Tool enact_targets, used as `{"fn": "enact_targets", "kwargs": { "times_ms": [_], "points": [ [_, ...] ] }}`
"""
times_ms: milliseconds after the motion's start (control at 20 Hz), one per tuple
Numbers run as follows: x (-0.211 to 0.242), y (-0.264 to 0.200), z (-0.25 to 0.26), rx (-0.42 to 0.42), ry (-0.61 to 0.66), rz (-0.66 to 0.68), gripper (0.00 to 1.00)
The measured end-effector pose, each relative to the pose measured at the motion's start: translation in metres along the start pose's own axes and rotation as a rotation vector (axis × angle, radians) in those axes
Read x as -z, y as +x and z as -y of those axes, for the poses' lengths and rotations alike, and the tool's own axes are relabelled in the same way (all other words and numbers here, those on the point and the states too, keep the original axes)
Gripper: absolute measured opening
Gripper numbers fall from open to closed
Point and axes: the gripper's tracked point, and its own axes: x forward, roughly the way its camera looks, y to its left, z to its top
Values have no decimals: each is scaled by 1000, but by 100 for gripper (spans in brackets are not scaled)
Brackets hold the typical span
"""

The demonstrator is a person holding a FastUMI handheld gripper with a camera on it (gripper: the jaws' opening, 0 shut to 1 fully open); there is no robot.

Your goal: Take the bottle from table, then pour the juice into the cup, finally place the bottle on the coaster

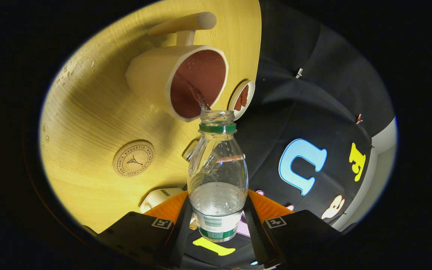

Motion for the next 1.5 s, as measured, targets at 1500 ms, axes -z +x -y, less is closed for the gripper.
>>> {"fn": "enact_targets", "kwargs": {
  "times_ms": [1500],
  "points": [
    [-13,1,29,65,-232,97,74]
  ]
}}
